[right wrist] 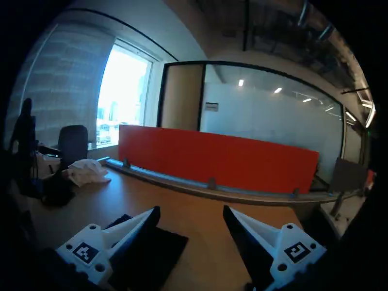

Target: Fold towel

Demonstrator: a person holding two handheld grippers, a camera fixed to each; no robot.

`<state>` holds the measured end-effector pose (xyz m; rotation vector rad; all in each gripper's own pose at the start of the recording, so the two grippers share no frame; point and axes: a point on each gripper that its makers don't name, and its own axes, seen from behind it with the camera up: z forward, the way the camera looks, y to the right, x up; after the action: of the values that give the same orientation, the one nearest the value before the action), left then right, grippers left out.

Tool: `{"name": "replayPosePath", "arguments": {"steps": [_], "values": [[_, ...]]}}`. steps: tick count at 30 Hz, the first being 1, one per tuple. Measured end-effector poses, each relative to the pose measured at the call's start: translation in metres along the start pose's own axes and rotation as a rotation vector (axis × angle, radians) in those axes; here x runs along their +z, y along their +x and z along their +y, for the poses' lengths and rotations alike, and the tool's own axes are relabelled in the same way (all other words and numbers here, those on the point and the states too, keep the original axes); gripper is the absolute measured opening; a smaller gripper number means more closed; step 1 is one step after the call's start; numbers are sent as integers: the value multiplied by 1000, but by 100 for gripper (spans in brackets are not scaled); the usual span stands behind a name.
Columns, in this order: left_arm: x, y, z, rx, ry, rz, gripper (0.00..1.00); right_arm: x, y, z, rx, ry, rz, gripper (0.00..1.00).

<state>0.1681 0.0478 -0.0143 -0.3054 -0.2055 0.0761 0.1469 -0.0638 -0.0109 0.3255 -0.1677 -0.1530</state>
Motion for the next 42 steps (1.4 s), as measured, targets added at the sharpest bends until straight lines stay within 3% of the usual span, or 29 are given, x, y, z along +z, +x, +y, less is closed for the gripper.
{"name": "replayPosePath", "arguments": {"steps": [21, 42], "values": [[5, -28, 33, 78, -154, -116, 93, -6, -40, -38, -126, 198, -213, 100], [16, -89, 56, 112, -188, -194, 93, -9, -90, -53, -80, 236, -289, 100]]}}
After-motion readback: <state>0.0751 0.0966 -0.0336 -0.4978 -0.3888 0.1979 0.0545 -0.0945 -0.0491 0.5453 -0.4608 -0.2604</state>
